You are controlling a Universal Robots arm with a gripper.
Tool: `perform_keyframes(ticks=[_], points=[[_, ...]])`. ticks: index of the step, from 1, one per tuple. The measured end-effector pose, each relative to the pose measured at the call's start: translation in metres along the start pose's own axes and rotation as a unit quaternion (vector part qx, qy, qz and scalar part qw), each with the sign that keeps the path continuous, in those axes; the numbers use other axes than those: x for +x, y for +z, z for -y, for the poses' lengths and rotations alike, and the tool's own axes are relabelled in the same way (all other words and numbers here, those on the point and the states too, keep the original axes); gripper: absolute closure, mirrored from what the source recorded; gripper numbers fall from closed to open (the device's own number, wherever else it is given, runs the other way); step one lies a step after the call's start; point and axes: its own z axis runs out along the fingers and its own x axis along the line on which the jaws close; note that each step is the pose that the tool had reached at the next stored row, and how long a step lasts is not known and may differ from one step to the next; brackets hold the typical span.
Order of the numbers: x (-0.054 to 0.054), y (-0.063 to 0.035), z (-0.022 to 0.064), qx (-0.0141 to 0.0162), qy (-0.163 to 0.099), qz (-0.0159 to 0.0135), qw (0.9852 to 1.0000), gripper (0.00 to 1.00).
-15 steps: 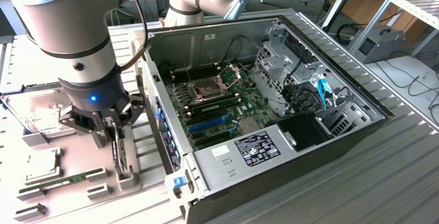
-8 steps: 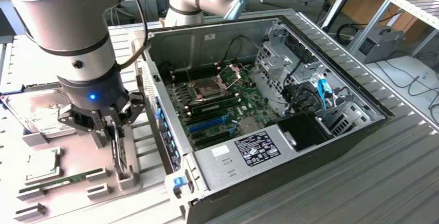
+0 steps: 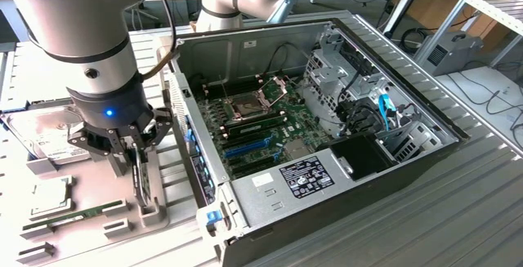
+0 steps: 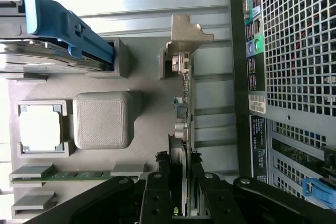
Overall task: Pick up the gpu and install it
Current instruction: 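Pick up the gpu and move the gpu toward the slot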
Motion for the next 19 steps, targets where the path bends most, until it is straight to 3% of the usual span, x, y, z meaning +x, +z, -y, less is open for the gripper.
perform_keyframes(ticks=[19], points=[[0.000, -0.0126, 0.0000, 0.0000, 0.000, 0.0000, 1.0000, 0.74]])
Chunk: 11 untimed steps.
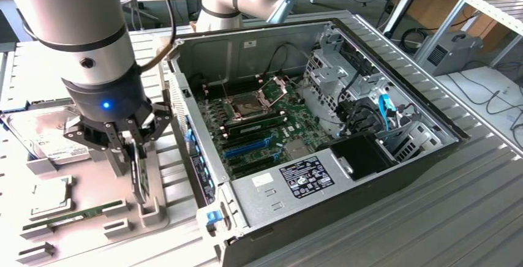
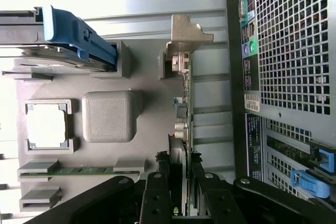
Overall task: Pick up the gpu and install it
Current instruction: 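Pick up the gpu and move the gpu toward the slot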
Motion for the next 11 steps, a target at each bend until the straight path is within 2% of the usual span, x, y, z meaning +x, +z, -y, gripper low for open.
perform_keyframes(ticks=[11], points=[[-0.0002, -0.0082, 0.0000, 0.0000, 0.000, 0.0000, 1.0000, 0.74]])
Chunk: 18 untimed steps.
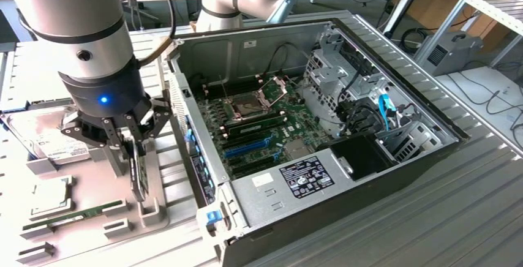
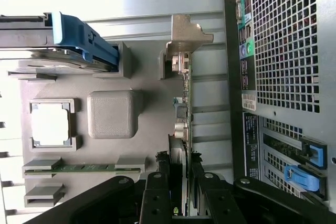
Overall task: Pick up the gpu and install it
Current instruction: 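Pick up the gpu and move the gpu toward the slot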
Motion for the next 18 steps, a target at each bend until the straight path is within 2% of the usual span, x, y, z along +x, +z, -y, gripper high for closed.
perform_keyframes(ticks=[12, 18], points=[[0.000, -0.0075, 0.0000, 0.0000, 0.000, 0.0000, 1.0000, 0.74], [-0.001, -0.0313, -0.0001, 0.0000, 0.000, 0.0000, 1.0000, 0.74]])
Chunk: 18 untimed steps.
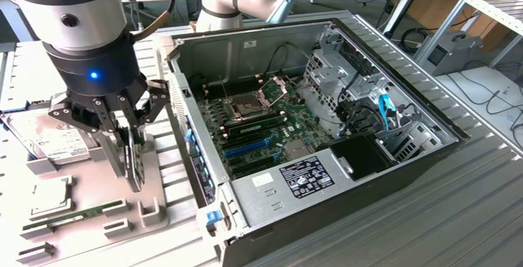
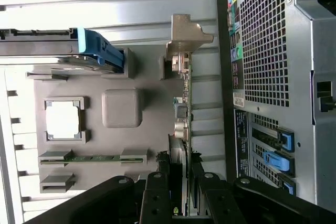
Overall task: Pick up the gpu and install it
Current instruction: 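Pick up the gpu and move the gpu toward the slot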
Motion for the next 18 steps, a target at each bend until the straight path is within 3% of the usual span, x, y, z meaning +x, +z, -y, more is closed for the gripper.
perform_keyframes(ticks=[6, 9, 11, 13, 14, 18], points=[[-0.001, -0.0294, 0.0000, 0.0000, 0.000, 0.0000, 1.0000, 0.74], [-0.001, -0.0495, -0.0001, 0.0000, 0.000, 0.0000, 1.0000, 0.74], [-0.001, -0.0552, -0.0001, 0.0000, 0.000, 0.0000, 1.0000, 0.74], [-0.002, -0.0701, -0.0001, 0.0000, 0.000, 0.0000, 1.0000, 0.74], [-0.002, -0.0827, -0.0001, 0.0000, 0.000, 0.0000, 1.0000, 0.74], [-0.002, -0.0899, -0.0001, 0.0000, 0.000, 0.0000, 1.0000, 0.74]])
